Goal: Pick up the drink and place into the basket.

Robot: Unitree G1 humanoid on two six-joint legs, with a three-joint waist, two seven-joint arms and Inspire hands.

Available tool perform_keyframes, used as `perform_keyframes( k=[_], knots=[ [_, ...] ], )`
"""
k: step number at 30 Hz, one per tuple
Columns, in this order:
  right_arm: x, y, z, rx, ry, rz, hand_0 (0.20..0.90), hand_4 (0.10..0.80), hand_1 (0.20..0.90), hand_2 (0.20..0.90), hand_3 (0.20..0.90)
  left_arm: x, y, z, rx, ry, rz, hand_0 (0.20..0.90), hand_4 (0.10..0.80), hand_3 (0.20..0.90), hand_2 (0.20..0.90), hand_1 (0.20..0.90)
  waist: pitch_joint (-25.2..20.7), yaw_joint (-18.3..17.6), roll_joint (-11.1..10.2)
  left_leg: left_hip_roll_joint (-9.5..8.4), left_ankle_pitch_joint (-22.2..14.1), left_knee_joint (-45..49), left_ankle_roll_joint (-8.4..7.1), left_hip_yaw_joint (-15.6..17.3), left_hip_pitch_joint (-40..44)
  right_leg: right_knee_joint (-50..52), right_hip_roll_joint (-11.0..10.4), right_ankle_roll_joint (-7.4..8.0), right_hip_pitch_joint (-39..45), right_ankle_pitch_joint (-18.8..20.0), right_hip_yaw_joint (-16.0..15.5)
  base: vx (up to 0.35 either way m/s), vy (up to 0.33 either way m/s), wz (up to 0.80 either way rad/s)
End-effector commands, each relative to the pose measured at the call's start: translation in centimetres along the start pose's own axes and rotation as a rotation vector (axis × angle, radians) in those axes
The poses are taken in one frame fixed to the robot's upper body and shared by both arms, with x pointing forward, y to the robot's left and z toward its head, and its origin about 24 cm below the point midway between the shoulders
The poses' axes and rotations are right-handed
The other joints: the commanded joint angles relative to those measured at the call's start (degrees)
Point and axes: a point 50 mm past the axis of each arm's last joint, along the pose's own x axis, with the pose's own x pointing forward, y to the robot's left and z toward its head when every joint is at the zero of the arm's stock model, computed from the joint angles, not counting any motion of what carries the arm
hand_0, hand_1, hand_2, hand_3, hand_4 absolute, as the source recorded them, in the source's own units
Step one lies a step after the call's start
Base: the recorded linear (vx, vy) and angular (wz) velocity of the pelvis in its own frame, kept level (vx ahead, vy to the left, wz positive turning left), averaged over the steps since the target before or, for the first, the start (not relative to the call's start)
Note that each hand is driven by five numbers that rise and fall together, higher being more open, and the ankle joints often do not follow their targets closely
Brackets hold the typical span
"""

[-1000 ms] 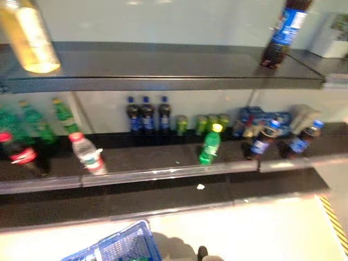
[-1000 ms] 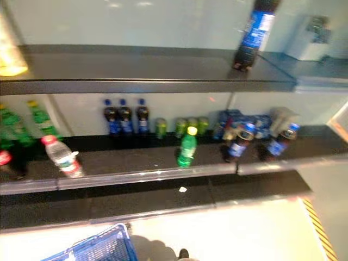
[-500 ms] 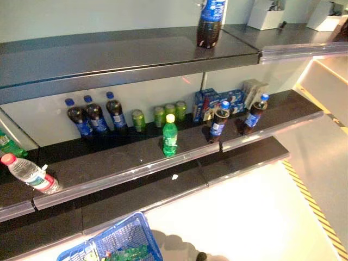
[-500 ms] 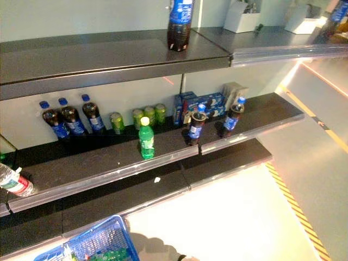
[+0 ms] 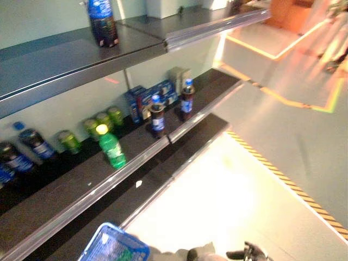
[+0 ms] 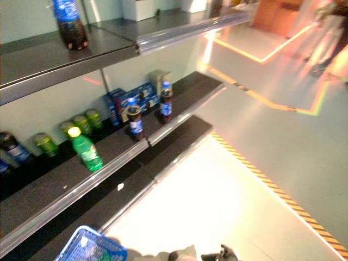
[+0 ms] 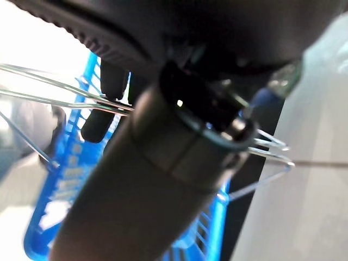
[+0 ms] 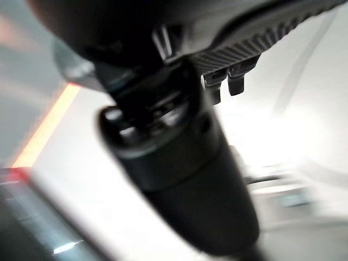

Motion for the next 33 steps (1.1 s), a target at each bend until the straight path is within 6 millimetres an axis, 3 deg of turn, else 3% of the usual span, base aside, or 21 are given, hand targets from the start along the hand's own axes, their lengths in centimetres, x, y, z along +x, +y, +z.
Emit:
perform_keyframes(
  k=[1,2,3,5,7,10,12,14,15,17,19,21,23,24,25,26,29,31,32,33],
  knots=[
    [0.0,-0.2,4.9,-0.017,-0.160,-0.023,0.900,0.800,0.900,0.900,0.900,0.1,1.7,2.0,-0.035,-0.170,0.040,0.300,0.100,0.200,0.300,0.300,0.88,3.38,1.51,-7.67,12.54,-2.72,2.86,2.42,-12.90,-1.54,1.19,3.13,7.63,0.19,0.10,0.218,-0.083,0.50],
    [0.0,-0.2,4.9,-0.017,-0.160,-0.023,0.900,0.800,0.900,0.900,0.900,0.1,1.7,2.0,-0.035,-0.170,0.040,0.300,0.100,0.200,0.300,0.300,0.87,3.39,1.49,-7.68,12.50,-2.64,2.86,2.44,-12.96,-1.49,1.17,3.13,7.58,0.15,0.11,0.278,-0.087,0.08],
    [-0.1,0.3,5.5,-0.028,-0.171,-0.019,0.900,0.800,0.900,0.900,0.900,0.2,1.9,2.1,-0.055,-0.170,0.049,0.300,0.100,0.200,0.300,0.300,0.85,3.47,1.18,-8.13,10.62,0.09,4.15,3.25,-13.35,0.99,1.61,2.37,7.22,-2.19,0.00,0.259,-0.077,-0.24],
    [-0.2,0.8,5.6,-0.032,-0.167,-0.007,0.900,0.800,0.900,0.900,0.900,0.2,1.9,2.3,-0.074,-0.174,0.058,0.300,0.100,0.200,0.300,0.300,0.76,4.04,0.47,-9.11,9.36,2.10,5.21,2.99,-13.89,4.09,1.40,3.04,7.55,-1.91,-0.24,0.303,-0.104,-0.38],
    [-0.2,1.3,5.6,-0.044,-0.170,0.007,0.900,0.800,0.900,0.900,0.900,0.3,2.0,2.7,-0.082,-0.178,0.061,0.300,0.100,0.200,0.300,0.300,0.30,4.35,0.15,-8.88,8.67,1.79,6.19,3.34,-12.99,10.32,1.22,4.33,6.75,-0.50,-1.07,0.230,-0.102,-0.26],
    [-0.3,2.0,5.6,-0.030,-0.168,0.022,0.900,0.800,0.900,0.900,0.900,0.5,1.4,3.8,-0.043,-0.204,0.023,0.300,0.100,0.200,0.300,0.300,-0.33,4.59,0.74,-7.70,8.17,-0.25,7.93,1.84,-10.29,30.70,2.92,8.90,1.81,7.48,-0.77,0.202,-0.109,0.06],
    [-0.3,2.2,5.8,-0.013,-0.170,0.028,0.900,0.800,0.900,0.900,0.900,0.5,1.1,4.0,-0.033,-0.210,0.014,0.300,0.100,0.200,0.300,0.300,-0.38,4.18,0.97,-7.08,7.82,-0.61,8.14,1.32,-9.17,33.96,2.68,9.46,-0.58,8.46,-0.35,0.166,-0.122,0.26],
    [-0.3,2.1,6.2,-0.021,-0.178,0.029,0.900,0.800,0.900,0.900,0.900,0.4,0.2,4.4,-0.043,-0.220,-0.002,0.300,0.100,0.200,0.300,0.300,-0.50,3.26,1.27,-6.27,7.53,-0.78,8.11,0.60,-7.82,30.49,-1.21,9.08,-2.88,7.88,-0.19,0.223,-0.252,0.27],
    [-0.3,2.1,6.2,-0.020,-0.183,0.030,0.900,0.800,0.900,0.900,0.900,0.3,-0.6,4.7,-0.040,-0.230,-0.022,0.300,0.100,0.200,0.300,0.300,-0.47,3.09,1.57,-5.74,7.16,-0.89,7.73,-0.30,-7.31,25.66,-5.09,8.87,-4.84,9.22,0.40,0.187,-0.339,0.32],
    [-0.3,2.1,6.2,-0.003,-0.187,0.027,0.900,0.800,0.900,0.900,0.900,0.2,-1.6,5.4,-0.033,-0.247,-0.050,0.300,0.100,0.200,0.300,0.300,0.24,2.18,1.18,-5.62,5.85,-1.48,7.12,-2.84,-5.55,15.33,-9.48,8.68,-6.62,11.05,2.71,0.215,-0.468,0.26],
    [-0.3,1.9,6.2,0.018,-0.187,0.020,0.900,0.800,0.900,0.900,0.900,0.1,-2.1,5.7,-0.024,-0.257,-0.065,0.300,0.100,0.200,0.300,0.300,0.69,1.29,0.93,-5.42,4.45,-1.83,6.60,-5.37,-4.25,7.06,-11.26,8.92,-6.64,11.73,5.68,0.199,-0.452,0.37],
    [-0.2,1.9,6.1,0.017,-0.186,0.026,0.900,0.800,0.900,0.900,0.900,0.1,-2.1,5.9,-0.022,-0.263,-0.068,0.300,0.100,0.200,0.300,0.300,0.82,0.51,0.66,-4.07,2.50,-2.40,5.36,-8.39,-2.52,-1.17,-13.50,10.44,-6.76,14.46,9.56,0.201,-0.530,0.82],
    [-0.3,2.3,6.4,-0.016,-0.197,0.032,0.900,0.800,0.900,0.900,0.900,0.1,-1.7,5.9,-0.037,-0.266,-0.050,0.300,0.100,0.200,0.300,0.300,1.09,0.14,0.74,-1.84,1.67,-3.21,4.25,-9.88,-0.74,-1.70,-13.63,11.58,-6.96,15.10,10.91,0.126,-0.525,0.91],
    [-0.3,2.4,6.6,-0.039,-0.197,0.042,0.900,0.800,0.900,0.900,0.900,0.1,-1.6,5.9,-0.033,-0.266,-0.046,0.300,0.100,0.200,0.300,0.300,0.99,0.47,0.82,-0.04,1.96,-3.74,3.33,-10.38,-0.05,-1.55,-13.18,11.80,-6.10,13.52,10.46,0.084,-0.630,1.00],
    [-0.4,2.8,6.7,-0.084,-0.189,0.061,0.900,0.800,0.900,0.900,0.900,0.1,-1.2,5.4,-0.021,-0.260,-0.022,0.300,0.100,0.200,0.300,0.300,0.60,1.22,0.62,3.61,3.55,-4.45,1.06,-9.59,0.16,-0.64,-12.35,11.54,-4.06,10.11,7.50,0.038,-0.625,0.91],
    [-0.5,3.0,6.7,-0.082,-0.174,0.070,0.900,0.800,0.900,0.900,0.900,0.0,-1.1,5.0,-0.016,-0.257,-0.012,0.300,0.100,0.200,0.300,0.300,0.50,1.75,0.10,5.96,5.17,-4.25,-0.19,-8.37,-1.00,-0.71,-11.92,11.14,-2.72,8.56,6.32,0.010,-0.622,0.75],
    [-0.5,2.1,7.1,-0.011,-0.209,0.050,0.900,0.800,0.900,0.900,0.900,0.0,-0.9,4.1,0.049,-0.233,0.003,0.300,0.100,0.200,0.300,0.300,1.38,2.98,-1.13,11.62,11.10,-4.22,-1.65,-3.54,-5.45,-1.92,-10.38,8.87,0.43,6.23,1.74,-0.044,-0.516,0.44],
    [-0.3,1.4,6.5,0.044,-0.190,0.026,0.900,0.800,0.900,0.900,0.900,0.0,-1.5,4.1,0.082,-0.227,-0.019,0.300,0.100,0.200,0.300,0.300,1.61,2.51,-1.44,12.11,13.28,-3.99,-1.60,3.10,-8.15,-3.22,-9.83,8.08,1.20,6.30,-1.75,-0.074,-0.388,0.63],
    [-0.2,0.6,5.8,0.075,-0.177,0.009,0.900,0.800,0.900,0.900,0.900,0.0,-2.2,4.2,0.117,-0.229,-0.060,0.300,0.100,0.200,0.300,0.300,1.86,1.99,-1.36,11.16,13.71,-2.39,-1.53,7.35,-9.97,-4.22,-9.27,7.13,1.76,6.14,-4.25,-0.075,-0.262,0.96],
    [-0.1,0.1,5.5,0.079,-0.172,0.001,0.900,0.800,0.900,0.900,0.900,-0.1,-2.4,4.1,0.133,-0.231,-0.083,0.300,0.100,0.200,0.300,0.300,1.96,1.89,-1.32,9.74,12.95,-1.14,-1.28,7.60,-10.70,-4.76,-9.17,6.77,1.97,6.25,-5.08,-0.072,-0.304,1.30]
  ],
)
